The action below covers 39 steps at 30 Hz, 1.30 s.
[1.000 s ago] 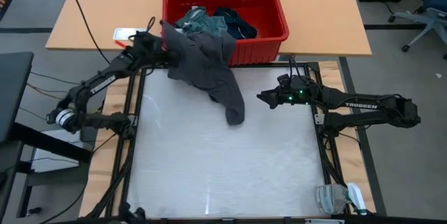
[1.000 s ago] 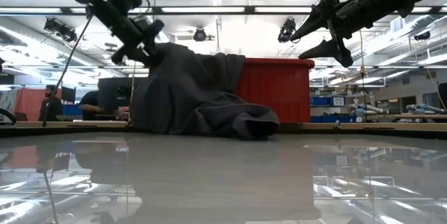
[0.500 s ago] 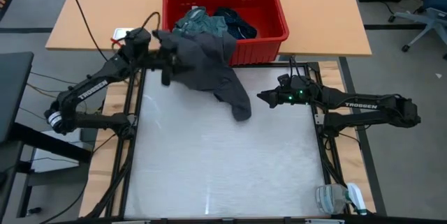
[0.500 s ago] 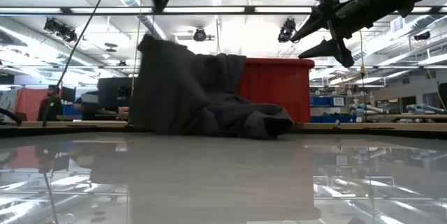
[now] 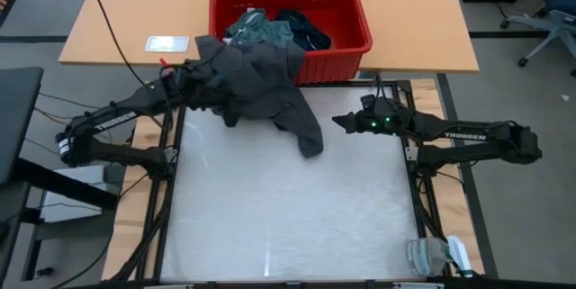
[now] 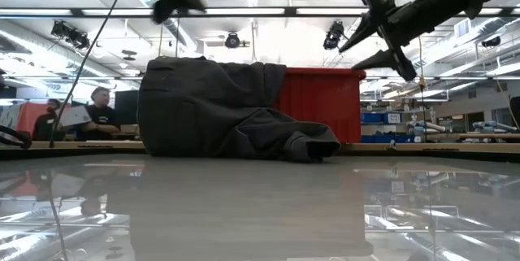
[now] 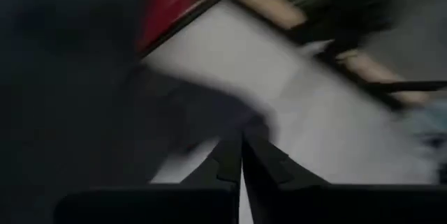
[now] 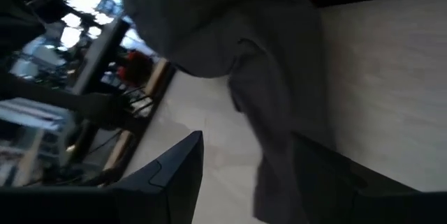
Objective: Fold laundry
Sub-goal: Remove the black pants from the red bin
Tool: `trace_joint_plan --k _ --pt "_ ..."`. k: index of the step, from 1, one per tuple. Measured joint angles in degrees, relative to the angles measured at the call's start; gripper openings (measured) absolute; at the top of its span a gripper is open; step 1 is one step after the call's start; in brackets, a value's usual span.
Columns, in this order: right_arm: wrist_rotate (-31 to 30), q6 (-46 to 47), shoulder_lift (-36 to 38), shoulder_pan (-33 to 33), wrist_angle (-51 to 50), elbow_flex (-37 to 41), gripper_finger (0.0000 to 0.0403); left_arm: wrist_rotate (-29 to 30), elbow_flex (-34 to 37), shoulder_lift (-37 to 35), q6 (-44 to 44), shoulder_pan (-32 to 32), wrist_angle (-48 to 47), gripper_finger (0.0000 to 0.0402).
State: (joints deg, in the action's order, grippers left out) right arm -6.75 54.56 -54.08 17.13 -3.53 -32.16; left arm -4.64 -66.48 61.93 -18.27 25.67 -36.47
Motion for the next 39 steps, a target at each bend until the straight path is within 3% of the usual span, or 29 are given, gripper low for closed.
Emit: trace_joint_plan --k 4,7,13,17,20,23,25,30,34,36,39 --pt "-1.38 3.10 -2.73 -2.20 -1.24 0.00 0.0212 7.58 2.81 -2.51 -3.36 3.14 -11.34 0.0074" --pt "-2.67 5.74 -5.46 -4.91 -0.67 0.00 0.0212 10.55 9.48 -5.05 -4.92 7.88 -12.60 0.0132" --pt "-6.65 7.72 -10.51 -11.80 5.39 0.00 0.0212 1.82 19.42 -9.00 -5.71 15.62 1.07 0.0252" --pt "-8.64 10.41 -13.00 -14.54 9.14 0.00 0.0212 3.05 20.44 -8.11 -1.01 18.59 5.46 0.0305" --pt "-10.33 12.85 -14.38 -15.91 10.79 0.00 0.0212 3.47 20.48 -6.21 1.98 21.73 5.75 0.0319" --pt "-10.81 14.82 -15.75 -17.24 12.64 0.00 0.0212 3.28 20.48 -4.38 5.44 24.16 6.59 0.0305" --pt "-10.81 15.86 -16.74 -18.03 14.14 0.00 0.0212 1.68 20.50 -3.22 6.87 25.37 7.46 0.0274" --pt "-12.62 17.91 -19.00 -19.85 17.71 0.00 0.0212 -3.42 20.50 -2.31 4.93 26.62 9.00 0.0140" --pt "-13.55 17.89 -19.97 -20.27 18.12 0.00 0.0212 -5.76 18.39 -4.29 1.15 26.58 3.39 0.0049" --pt "-13.57 17.55 -19.97 -20.21 17.57 0.00 0.0212 -2.38 17.30 -6.34 1.84 26.35 1.95 0.0034" --pt "-12.25 16.76 -19.67 -18.91 17.62 0.00 0.0212 4.03 17.00 -8.89 1.28 26.73 0.97 0.0048"
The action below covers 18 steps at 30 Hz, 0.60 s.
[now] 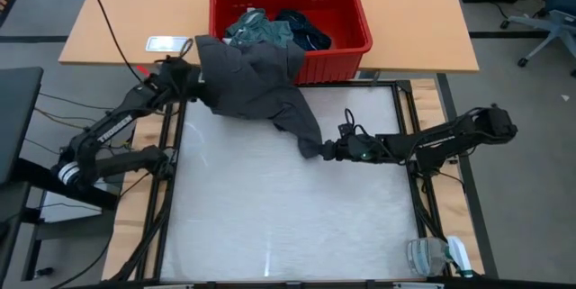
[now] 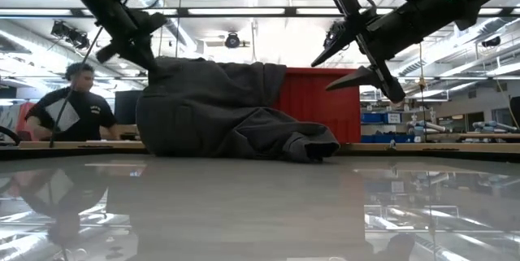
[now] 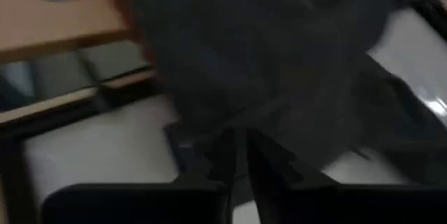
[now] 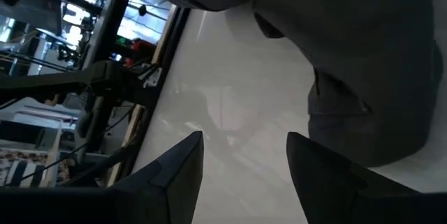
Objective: Fold laundry
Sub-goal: Remove the black pants from the red bin
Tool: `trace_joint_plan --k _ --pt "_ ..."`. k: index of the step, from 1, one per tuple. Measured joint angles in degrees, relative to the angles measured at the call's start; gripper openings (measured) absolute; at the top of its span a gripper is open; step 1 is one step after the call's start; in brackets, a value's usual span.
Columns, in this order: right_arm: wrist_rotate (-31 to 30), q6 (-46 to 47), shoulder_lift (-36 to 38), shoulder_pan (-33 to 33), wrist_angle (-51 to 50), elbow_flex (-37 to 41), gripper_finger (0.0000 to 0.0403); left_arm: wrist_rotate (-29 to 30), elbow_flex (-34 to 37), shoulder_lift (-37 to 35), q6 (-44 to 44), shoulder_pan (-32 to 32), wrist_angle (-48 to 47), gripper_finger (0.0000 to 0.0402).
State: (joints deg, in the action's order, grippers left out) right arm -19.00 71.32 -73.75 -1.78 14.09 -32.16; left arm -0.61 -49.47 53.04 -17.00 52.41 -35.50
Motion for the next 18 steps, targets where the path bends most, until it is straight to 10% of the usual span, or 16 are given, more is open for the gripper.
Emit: trace_joint_plan --k 12,18 --pt "5.98 -4.27 0.23 4.20 0.63 -0.02 0.0212 -3.90 2.67 5.86 3.81 2.81 4.13 0.0276" --pt "11.36 -4.36 0.23 6.16 0.85 -0.02 0.0212 -9.61 2.69 10.11 5.87 0.53 11.65 0.0207"
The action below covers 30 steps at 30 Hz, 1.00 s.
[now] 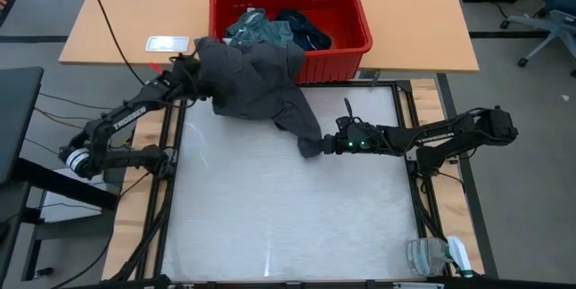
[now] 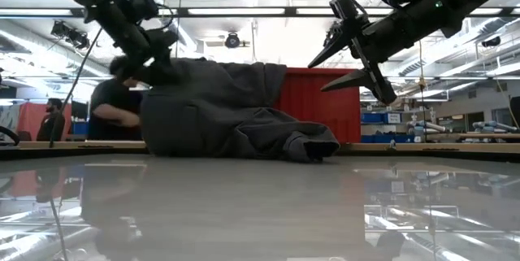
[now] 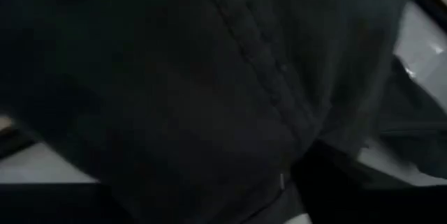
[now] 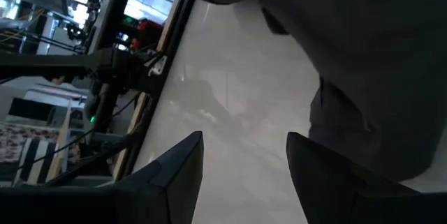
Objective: Fold laundry
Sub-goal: Remove the black pants from the red bin
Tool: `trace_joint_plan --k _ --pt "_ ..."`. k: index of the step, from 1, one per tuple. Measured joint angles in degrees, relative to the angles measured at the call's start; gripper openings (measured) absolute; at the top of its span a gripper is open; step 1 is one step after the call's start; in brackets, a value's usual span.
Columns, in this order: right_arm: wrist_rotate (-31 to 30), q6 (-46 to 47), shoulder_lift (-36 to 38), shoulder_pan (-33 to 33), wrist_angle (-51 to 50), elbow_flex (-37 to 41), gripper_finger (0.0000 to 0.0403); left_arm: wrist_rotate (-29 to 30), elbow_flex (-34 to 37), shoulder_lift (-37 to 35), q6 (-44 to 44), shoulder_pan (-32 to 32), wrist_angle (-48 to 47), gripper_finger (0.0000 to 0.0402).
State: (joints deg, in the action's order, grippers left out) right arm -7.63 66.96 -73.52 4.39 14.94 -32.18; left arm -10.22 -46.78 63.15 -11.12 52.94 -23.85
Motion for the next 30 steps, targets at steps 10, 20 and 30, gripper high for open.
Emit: trace_joint_plan --k 10,20,30 --pt "1.76 -0.56 0.00 -0.52 -0.06 0.00 0.0171 -16.02 -1.44 -0.64 -2.62 -10.62 16.60 0.0019" --pt "2.81 -3.31 0.23 -0.95 -0.03 0.00 0.0092 -37.28 -4.22 -0.63 -10.87 -32.39 20.92 0.0018" --pt "0.82 -1.65 -0.30 -0.92 -14.24 0.02 0.0028 -4.09 -4.31 -0.38 -24.36 -45.12 -7.38 0.0047"
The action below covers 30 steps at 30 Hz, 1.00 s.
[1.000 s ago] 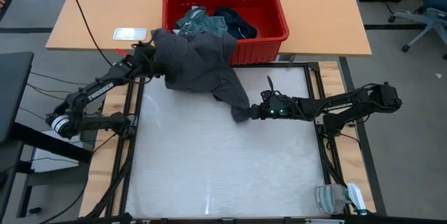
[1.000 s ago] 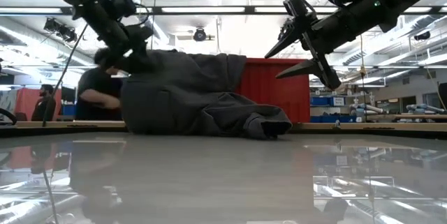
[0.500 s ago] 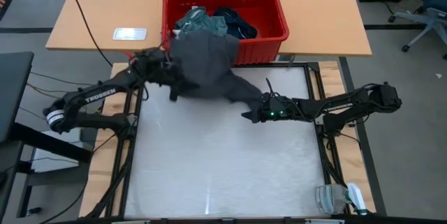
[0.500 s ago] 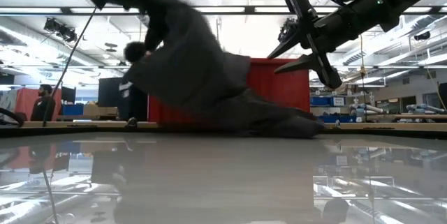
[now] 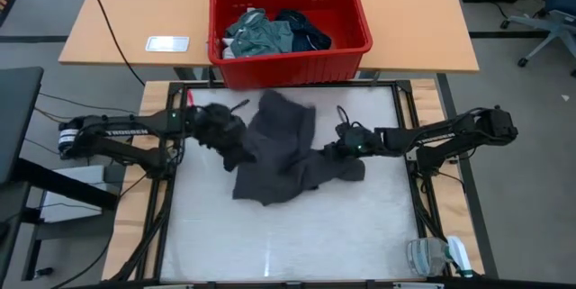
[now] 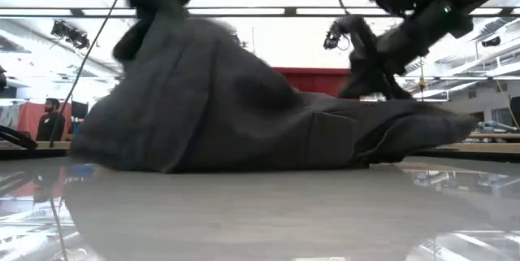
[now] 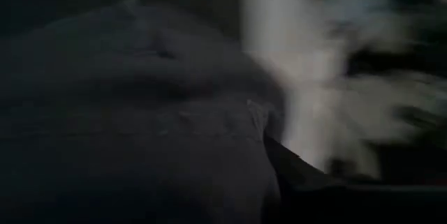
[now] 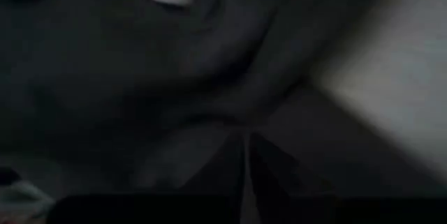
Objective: Fold laundry
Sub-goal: Remove the black pants from the red bin
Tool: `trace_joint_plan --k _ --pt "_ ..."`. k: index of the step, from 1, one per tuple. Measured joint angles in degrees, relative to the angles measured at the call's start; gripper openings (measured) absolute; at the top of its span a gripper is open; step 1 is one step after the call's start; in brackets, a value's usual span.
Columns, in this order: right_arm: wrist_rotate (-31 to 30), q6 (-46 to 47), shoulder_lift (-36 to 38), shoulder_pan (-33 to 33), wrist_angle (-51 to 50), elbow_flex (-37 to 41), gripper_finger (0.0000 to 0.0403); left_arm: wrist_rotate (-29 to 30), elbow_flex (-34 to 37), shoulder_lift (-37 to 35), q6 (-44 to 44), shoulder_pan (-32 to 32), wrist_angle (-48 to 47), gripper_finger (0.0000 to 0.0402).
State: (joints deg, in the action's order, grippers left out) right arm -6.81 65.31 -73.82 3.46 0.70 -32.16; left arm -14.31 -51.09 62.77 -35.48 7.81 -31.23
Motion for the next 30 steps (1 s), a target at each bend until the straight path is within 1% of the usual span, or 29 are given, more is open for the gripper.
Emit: trace_joint_plan --k 1,3,5,6,8,11,13,14,15,17,18,20,21,23,25,26,27,30 --pt "-0.81 0.37 -0.37 0.00 -3.87 0.00 0.0025 4.42 0.00 0.21 -1.72 -0.68 -3.56 0.0052" --pt "-0.67 0.93 -1.64 0.00 -10.13 0.04 0.0020 10.75 0.00 0.36 -5.68 -1.68 -9.66 0.0063" --pt "2.27 1.05 -2.98 -0.49 -13.55 0.04 0.0017 14.21 0.00 0.28 -9.01 -2.31 -13.22 0.0075" --pt "5.06 1.13 -3.75 -1.14 -13.97 0.04 0.0016 15.19 0.00 0.20 -10.35 -2.63 -14.54 0.0081" --pt "12.86 1.78 -5.38 -3.22 -12.67 0.04 0.0015 16.02 0.02 -0.10 -11.78 -3.27 -16.75 0.0095" --pt "26.76 5.16 -6.81 -7.95 -4.84 0.07 0.0014 16.07 0.02 -0.37 -12.14 -4.75 -16.69 0.0114" --pt "32.69 8.55 -6.52 -10.74 1.77 0.07 0.0014 16.10 0.02 -0.51 -11.36 -6.37 -15.88 0.0122" --pt "33.89 10.45 -5.81 -11.69 4.27 0.07 0.0014 16.01 0.02 -0.58 -10.76 -7.29 -14.97 0.0125" --pt "33.69 12.05 -4.89 -12.26 5.72 0.07 0.0014 15.26 0.02 -0.58 -9.73 -8.16 -14.18 0.0126" --pt "30.97 14.16 -2.31 -11.93 6.01 0.04 0.0014 12.09 0.02 -0.58 -6.75 -9.86 -13.40 0.0124" --pt "28.82 14.35 -0.95 -11.24 5.41 0.04 0.0014 10.69 0.02 -0.57 -5.60 -10.70 -13.57 0.0122" --pt "22.48 12.59 1.45 -9.10 3.23 0.02 0.0014 10.24 0.01 -0.11 -5.38 -11.86 -15.43 0.0116" --pt "18.23 10.00 2.23 -7.70 2.98 0.02 0.0014 11.23 0.02 0.02 -6.36 -12.07 -16.96 0.0115" --pt "9.21 2.33 2.64 -4.84 3.73 0.02 0.0014 15.11 0.04 0.05 -8.52 -12.08 -20.59 0.0114" --pt "2.09 -4.62 1.81 -1.45 5.69 0.02 0.0014 18.73 0.04 -0.03 -9.91 -11.63 -22.20 0.0114" --pt "0.03 -6.40 0.77 0.62 7.06 -0.02 0.0013 19.79 0.04 0.03 -10.25 -11.16 -22.42 0.0114" --pt "-0.65 -7.53 -0.58 2.84 8.15 -0.07 0.0012 20.25 0.04 0.05 -10.52 -10.59 -22.24 0.0114" --pt "0.47 -9.39 -5.71 9.02 11.88 -0.04 0.0010 20.71 0.04 0.01 -10.50 -8.44 -21.38 0.0114"
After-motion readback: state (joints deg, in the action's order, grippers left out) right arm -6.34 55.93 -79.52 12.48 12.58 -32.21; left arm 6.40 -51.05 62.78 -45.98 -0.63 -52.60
